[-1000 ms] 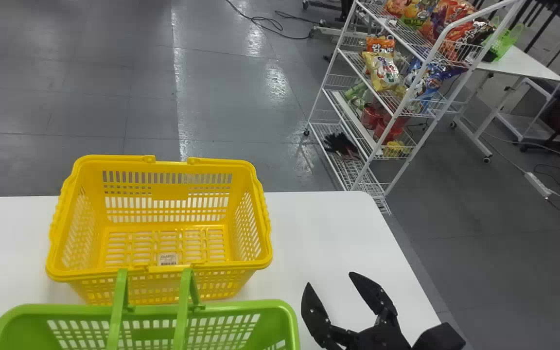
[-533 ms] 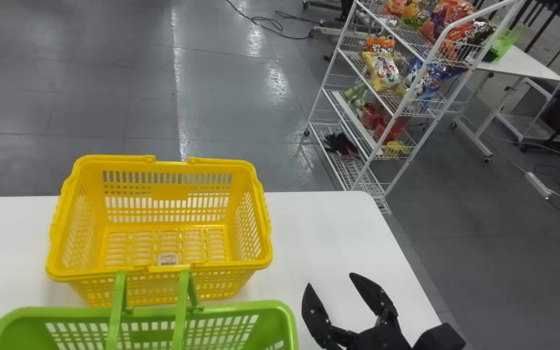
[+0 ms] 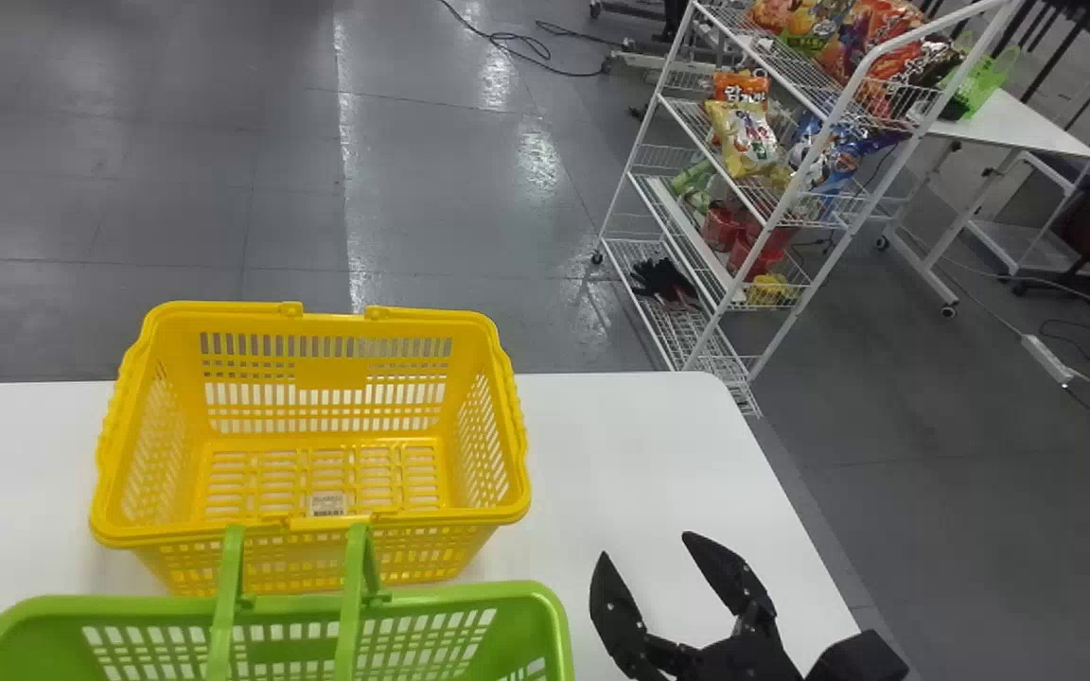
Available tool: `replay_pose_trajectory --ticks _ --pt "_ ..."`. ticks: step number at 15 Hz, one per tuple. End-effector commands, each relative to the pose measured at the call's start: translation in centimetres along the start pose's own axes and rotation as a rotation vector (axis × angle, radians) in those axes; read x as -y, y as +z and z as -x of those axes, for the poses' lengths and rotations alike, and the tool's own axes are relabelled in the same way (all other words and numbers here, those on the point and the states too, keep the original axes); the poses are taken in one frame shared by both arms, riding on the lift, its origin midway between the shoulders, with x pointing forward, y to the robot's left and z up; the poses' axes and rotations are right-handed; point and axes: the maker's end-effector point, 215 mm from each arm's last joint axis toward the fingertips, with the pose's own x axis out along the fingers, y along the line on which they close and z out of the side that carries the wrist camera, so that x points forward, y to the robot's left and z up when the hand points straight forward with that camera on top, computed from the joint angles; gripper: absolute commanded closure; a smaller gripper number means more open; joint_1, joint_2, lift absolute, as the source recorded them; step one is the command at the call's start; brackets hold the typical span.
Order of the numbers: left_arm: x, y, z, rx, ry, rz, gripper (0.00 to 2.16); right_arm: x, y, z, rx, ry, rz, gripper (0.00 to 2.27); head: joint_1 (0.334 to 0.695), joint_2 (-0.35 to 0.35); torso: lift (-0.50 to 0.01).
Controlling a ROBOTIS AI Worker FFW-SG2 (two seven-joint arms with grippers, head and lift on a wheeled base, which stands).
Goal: Grasp handle with right gripper to insert into left gripper then lift and swing left to center
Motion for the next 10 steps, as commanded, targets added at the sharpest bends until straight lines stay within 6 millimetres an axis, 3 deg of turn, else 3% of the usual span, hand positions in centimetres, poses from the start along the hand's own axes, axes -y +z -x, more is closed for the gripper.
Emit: replay_pose_trajectory --ticks 1,10 --pt "0.0 -0.05 0.0 -0.001 0.0 0.001 1.94 0.01 -0.1 0.02 -0.002 0.0 -0.001 0.1 0.695 -0.35 -0.093" --pt "0.02 0.01 0.11 0.003 0.001 0.001 1.94 0.02 -0.03 -0.03 0.0 0.0 0.0 0.1 0.695 -0.35 -0.093"
